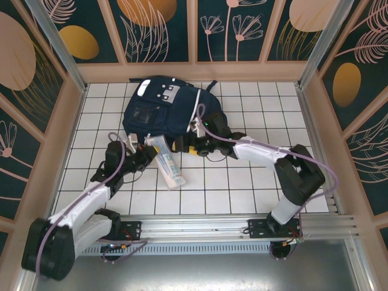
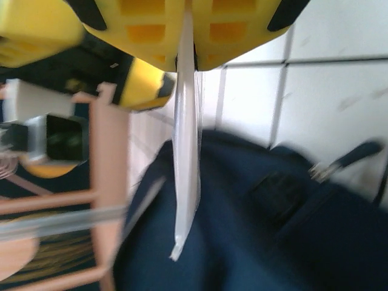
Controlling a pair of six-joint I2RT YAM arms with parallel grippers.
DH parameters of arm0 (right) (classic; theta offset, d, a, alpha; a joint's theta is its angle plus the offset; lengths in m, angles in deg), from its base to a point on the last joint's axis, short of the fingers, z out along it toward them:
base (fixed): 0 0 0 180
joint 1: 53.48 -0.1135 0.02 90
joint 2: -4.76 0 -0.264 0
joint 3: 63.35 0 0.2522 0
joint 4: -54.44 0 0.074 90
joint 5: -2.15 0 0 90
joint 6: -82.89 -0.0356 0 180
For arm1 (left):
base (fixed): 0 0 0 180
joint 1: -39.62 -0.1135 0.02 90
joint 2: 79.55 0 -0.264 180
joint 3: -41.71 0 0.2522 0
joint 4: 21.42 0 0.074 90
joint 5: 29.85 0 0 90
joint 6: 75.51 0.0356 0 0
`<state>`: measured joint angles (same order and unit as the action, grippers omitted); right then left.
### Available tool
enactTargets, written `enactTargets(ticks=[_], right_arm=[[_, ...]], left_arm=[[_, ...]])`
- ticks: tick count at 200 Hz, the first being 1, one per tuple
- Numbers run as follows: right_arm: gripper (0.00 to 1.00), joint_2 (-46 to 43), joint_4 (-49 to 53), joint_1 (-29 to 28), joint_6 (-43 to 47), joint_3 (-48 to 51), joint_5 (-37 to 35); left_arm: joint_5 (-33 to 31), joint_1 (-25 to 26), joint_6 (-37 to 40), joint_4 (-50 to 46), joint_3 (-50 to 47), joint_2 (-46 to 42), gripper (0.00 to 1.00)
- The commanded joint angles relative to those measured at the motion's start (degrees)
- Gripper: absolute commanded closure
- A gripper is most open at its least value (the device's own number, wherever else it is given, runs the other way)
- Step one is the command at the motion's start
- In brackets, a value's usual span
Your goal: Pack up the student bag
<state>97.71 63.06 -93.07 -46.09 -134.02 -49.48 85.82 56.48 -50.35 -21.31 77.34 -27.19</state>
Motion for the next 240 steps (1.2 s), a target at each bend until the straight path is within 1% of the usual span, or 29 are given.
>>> enactTargets(ticks=[1,18,40,56,80,109,135,156,164,173,189,196,202,205,214,225,233,240], right_arm=[[0.03,-3.3,-8.9,1.8,-9.3,4.6,-0.8],[0.01,-4.6,-18.0,1.7,-16.1,6.0,1.4],[0.01,-4.0,-27.2,0.9,-22.6,6.3,2.7],[0.01,-3.8,-32.7,0.6,-26.0,7.2,1.5],[0.02,-2.1,-41.3,0.4,-30.1,7.3,0.6],[0.09,1.8,-50.0,-1.4,-34.7,4.1,0.7],[0.12,5.6,-52.0,-3.1,-36.5,0.8,0.8],[0.17,8.5,-54.3,-3.9,-38.5,-0.8,0.5],[0.22,9.7,-55.6,-4.1,-39.7,-1.5,0.6],[0.31,10.9,-56.5,-4.3,-40.8,-2.3,0.9],[0.52,11.7,-55.3,-4.4,-40.7,-3.4,1.0],[0.63,11.5,-53.9,-4.3,-40.1,-3.6,0.7],[0.72,11.1,-52.0,-4.1,-39.1,-3.6,0.4],[0.76,10.8,-50.8,-4.0,-38.3,-3.5,0.2],[0.85,9.6,-47.7,-3.5,-36.1,-3.0,-0.7],[0.94,7.9,-43.3,-2.8,-33.3,-2.3,-1.9],[0.98,6.8,-39.4,-2.0,-31.0,-1.8,-2.7],[1.0,5.8,-37.4,-1.3,-29.5,-0.9,-3.2]], left_arm=[[-10.4,-0.3,-4.4,5.0,1.3,-6.7,1.0],[-16.8,-0.3,-7.0,10.5,0.7,-9.0,1.0],[-18.7,-0.3,-11.8,19.0,1.1,-5.5,1.0],[-20.6,-0.3,-14.0,21.4,1.7,-3.8,1.0],[-20.1,-0.3,-14.1,22.9,3.6,-1.3,1.0],[-20.7,-0.2,-15.2,24.4,2.6,-0.7,1.0],[-21.4,0.0,-15.7,25.0,2.0,-0.4,1.0],[-20.4,0.3,-16.7,27.0,1.8,0.8,1.0],[-20.0,0.7,-16.6,26.8,2.1,1.3,1.0],[-20.0,1.1,-16.4,26.6,2.2,1.6,1.0],[-20.0,1.3,-15.3,24.9,2.8,1.7,1.0],[-20.1,1.4,-14.7,23.5,3.1,1.6,1.0],[-20.2,1.4,-14.0,22.1,3.5,1.5,0.92],[-20.2,1.3,-13.8,21.4,3.6,1.4,0.87],[-20.5,1.4,-12.8,19.4,4.0,1.2,0.75],[-20.3,1.4,-11.6,17.4,4.5,1.1,0.62],[-19.9,1.4,-10.3,16.1,4.9,1.1,0.52],[-19.4,1.4,-9.1,15.1,5.4,1.1,0.45]])
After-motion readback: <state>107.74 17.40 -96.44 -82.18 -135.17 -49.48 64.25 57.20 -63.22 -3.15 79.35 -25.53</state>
